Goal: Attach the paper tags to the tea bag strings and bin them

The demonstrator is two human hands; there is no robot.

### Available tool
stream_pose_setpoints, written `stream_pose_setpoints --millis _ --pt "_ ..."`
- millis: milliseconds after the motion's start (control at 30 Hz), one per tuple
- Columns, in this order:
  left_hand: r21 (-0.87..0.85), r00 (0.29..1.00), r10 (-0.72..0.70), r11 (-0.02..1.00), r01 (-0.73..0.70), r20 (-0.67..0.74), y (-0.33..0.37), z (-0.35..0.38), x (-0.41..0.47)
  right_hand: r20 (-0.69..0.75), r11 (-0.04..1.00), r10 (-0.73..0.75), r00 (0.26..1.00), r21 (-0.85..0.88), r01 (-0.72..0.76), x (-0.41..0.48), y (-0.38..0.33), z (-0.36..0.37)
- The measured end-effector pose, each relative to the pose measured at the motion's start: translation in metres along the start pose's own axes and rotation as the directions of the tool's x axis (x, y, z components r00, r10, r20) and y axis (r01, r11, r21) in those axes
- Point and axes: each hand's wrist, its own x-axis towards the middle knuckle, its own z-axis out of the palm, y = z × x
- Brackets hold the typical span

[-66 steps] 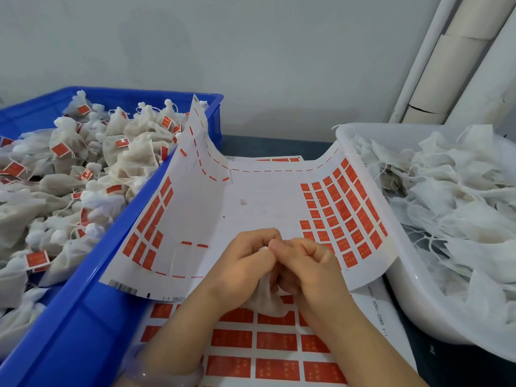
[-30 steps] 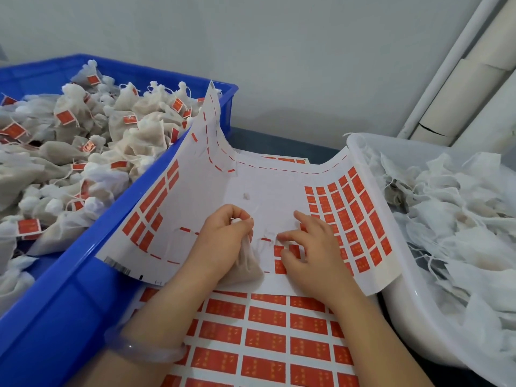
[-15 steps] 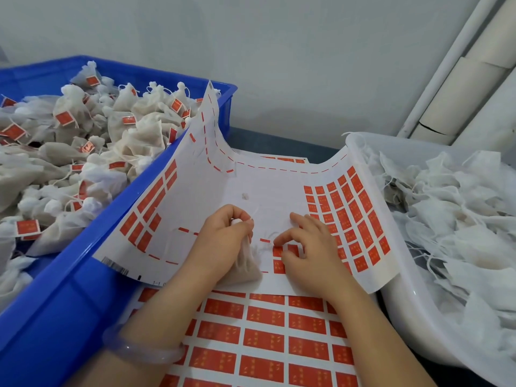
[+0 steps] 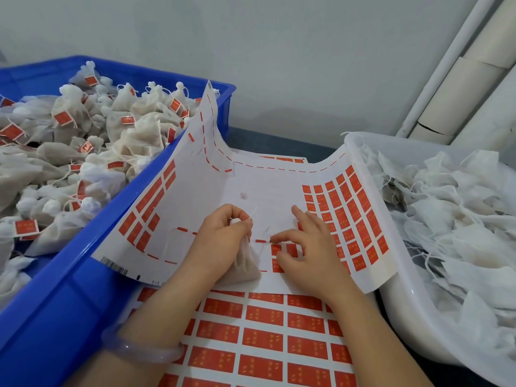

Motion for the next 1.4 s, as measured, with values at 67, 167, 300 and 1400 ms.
stream_pose_setpoints --millis 67,167,300,1400 --pt "0.015 1.0 -0.001 1.0 0.001 -0.003 0.0005 0.0003 -0.0001 0.025 1.0 0.016 1.0 0.008 -0.016 0.0015 -0.0012 -0.0014" --pt "0.034 1.0 0.004 0.999 -0.003 -0.008 0.0007 0.0005 -0.0002 0.047 0.999 0.04 0.998 -0.006 -0.04 0.0026 -0.0032 -0.0019" --pt "0.037 1.0 0.007 0.999 -0.007 0.003 -0.0003 0.0012 -0.0001 0.074 0.998 0.054 0.996 -0.042 -0.051 0.0042 -0.0031 -0.0017" --pt "0.029 0.998 0.046 0.998 -0.047 0.035 -0.0024 0.0018 0.0026 0.07 0.997 0.026 0.997 -0.074 -0.02 -0.001 -0.0011 0.0027"
